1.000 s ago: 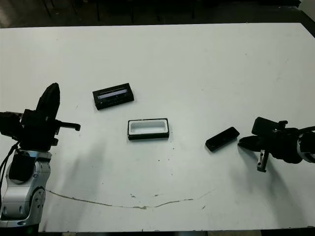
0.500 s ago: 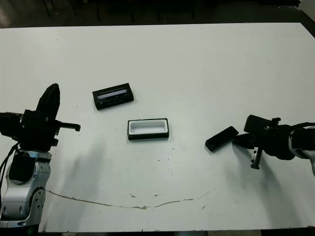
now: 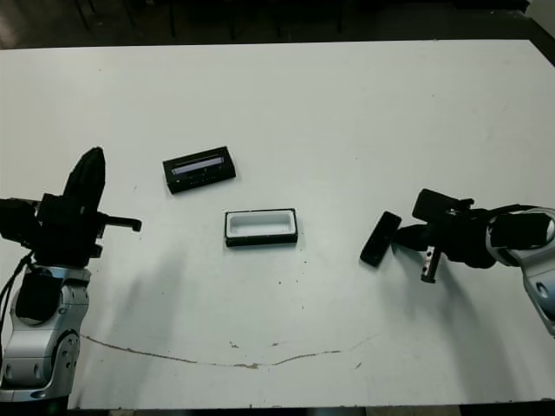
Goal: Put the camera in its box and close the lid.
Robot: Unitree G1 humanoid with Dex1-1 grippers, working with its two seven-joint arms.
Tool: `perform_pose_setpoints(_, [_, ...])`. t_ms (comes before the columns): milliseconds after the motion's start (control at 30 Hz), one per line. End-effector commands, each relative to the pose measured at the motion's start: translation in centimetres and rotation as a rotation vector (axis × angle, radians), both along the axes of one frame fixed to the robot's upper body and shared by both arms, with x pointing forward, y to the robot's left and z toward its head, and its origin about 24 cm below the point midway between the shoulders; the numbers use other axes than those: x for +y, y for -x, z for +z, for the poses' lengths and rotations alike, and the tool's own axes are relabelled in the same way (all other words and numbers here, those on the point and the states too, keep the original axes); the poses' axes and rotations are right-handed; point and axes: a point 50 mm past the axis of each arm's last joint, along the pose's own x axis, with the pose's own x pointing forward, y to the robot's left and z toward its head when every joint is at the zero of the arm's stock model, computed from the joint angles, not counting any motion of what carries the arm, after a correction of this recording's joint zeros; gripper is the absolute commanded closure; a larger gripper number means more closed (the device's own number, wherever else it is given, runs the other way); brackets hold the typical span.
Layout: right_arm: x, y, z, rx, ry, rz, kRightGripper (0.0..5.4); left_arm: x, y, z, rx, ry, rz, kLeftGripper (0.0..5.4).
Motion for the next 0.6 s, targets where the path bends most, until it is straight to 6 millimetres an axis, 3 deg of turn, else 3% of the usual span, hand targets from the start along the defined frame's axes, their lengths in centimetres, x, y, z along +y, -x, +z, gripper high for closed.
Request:
perform_pose_setpoints(33, [0.4, 0.5, -2.7, 0.089, 0.014, -0.002, 5.4, 0.2, 0.1, -0.6, 0.032, -0.005, 0.014, 5.39])
perform_pose_setpoints(600, [2.8, -1.3, -4.2, 0.074, -0.075, 0.003, 5.4, 0.2, 0.2, -0.9, 0.035, 0.003, 0.012, 5.39])
